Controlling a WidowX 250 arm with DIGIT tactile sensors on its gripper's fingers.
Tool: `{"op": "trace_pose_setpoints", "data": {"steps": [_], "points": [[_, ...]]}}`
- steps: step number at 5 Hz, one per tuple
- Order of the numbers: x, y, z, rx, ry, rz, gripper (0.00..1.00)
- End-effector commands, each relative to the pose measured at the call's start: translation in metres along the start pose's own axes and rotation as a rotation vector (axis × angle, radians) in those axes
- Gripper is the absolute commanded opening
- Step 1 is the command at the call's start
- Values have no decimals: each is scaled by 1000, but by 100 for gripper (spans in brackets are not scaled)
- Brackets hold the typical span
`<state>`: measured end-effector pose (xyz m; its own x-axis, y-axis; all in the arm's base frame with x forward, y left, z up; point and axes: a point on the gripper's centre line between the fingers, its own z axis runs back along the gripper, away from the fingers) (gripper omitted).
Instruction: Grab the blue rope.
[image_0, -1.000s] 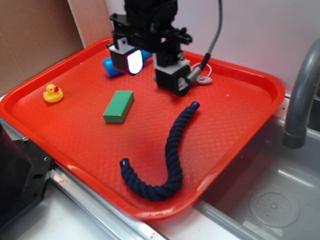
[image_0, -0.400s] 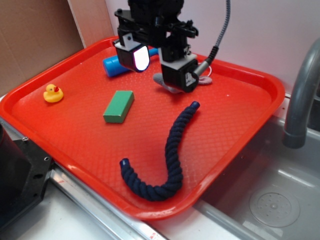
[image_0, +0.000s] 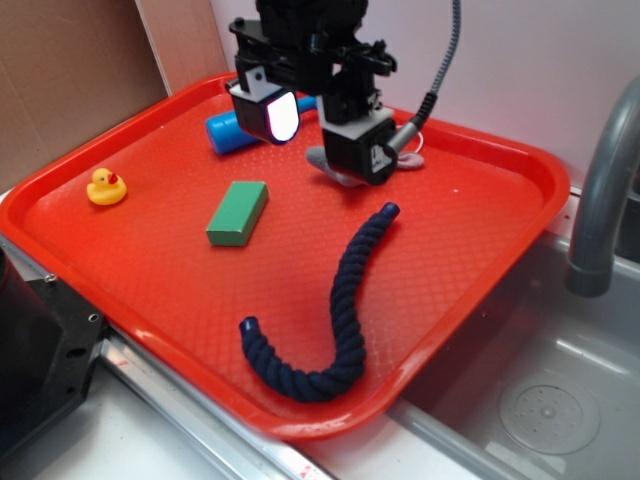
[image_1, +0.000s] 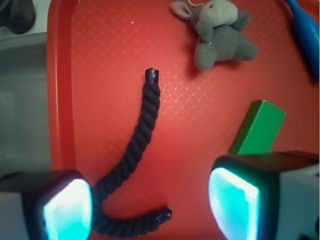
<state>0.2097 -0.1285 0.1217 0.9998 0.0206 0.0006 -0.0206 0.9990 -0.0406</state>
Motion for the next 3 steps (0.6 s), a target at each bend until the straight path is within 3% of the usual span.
{"op": "trace_pose_setpoints", "data": {"steps": [1, 2, 3], "points": [[32, -5, 23, -59, -110, 35, 100], [62, -8, 32, -77, -114, 141, 100], [53, 2, -18, -32, 16, 186, 100]]}}
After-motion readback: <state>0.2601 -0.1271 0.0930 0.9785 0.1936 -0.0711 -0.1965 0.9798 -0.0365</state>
